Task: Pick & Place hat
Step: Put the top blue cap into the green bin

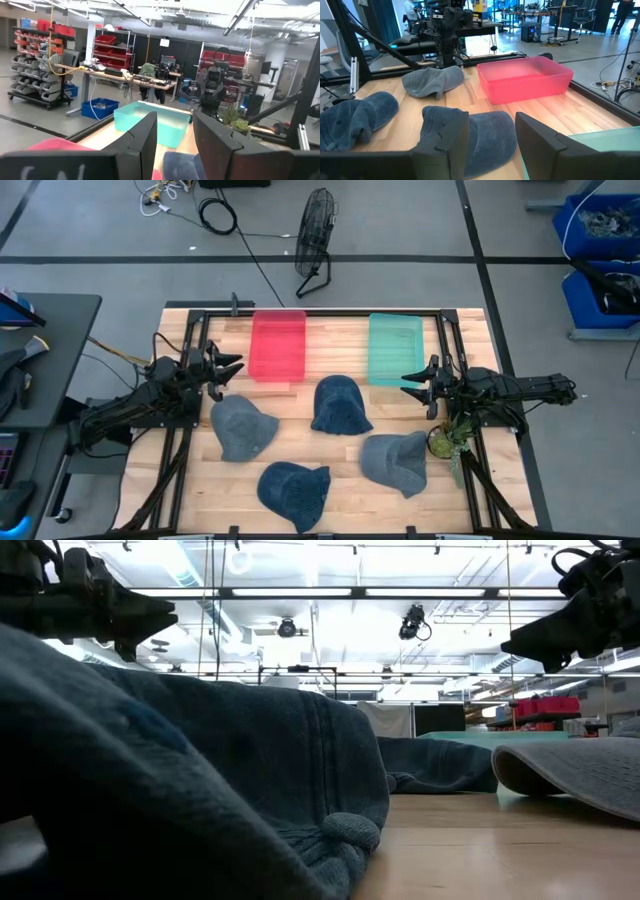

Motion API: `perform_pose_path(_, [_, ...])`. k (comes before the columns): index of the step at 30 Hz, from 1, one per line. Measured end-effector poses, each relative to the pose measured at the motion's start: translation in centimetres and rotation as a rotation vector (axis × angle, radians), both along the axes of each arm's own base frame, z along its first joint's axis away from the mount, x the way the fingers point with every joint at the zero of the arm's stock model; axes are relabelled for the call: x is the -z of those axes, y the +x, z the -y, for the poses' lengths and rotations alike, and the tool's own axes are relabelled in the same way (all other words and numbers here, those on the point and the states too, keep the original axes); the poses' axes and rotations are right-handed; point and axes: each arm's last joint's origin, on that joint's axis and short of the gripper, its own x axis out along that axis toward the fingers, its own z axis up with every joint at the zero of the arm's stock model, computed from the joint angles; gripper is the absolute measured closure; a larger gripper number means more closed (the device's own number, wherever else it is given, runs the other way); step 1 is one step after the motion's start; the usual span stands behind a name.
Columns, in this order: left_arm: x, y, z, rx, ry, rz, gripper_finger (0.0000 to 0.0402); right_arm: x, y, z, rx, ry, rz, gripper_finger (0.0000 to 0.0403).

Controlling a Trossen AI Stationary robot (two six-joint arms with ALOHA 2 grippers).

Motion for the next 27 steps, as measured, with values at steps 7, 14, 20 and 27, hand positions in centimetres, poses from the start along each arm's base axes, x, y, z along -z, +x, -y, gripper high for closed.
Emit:
perform_pose_path(7, [-4.3,-1.0,0.5,0.006,0.021,0.098,0.0266,-1.2,0.0,0.1,0.044,-0.143,0.099,0.0238])
perform_pose_path(14, [-7.5,-0.4,0.2,-0.028,0.167,-0.096,0.0219,-2.7,-0.2,0.4,0.155,-0.185,0.234,0.0238])
perform_pose_path(20, [-7.8,1.5,-0.8,-0.095,0.172,-0.179,0.0210,-5.1,-0.3,-0.1,-0.011,-0.256,0.487,0.0238])
perform_pose_path(27, [-9.2,3.2,-1.7,-0.112,0.152,-0.131,0.0217,-6.2,2.2,-0.3,-0.032,-0.179,0.289,0.0238])
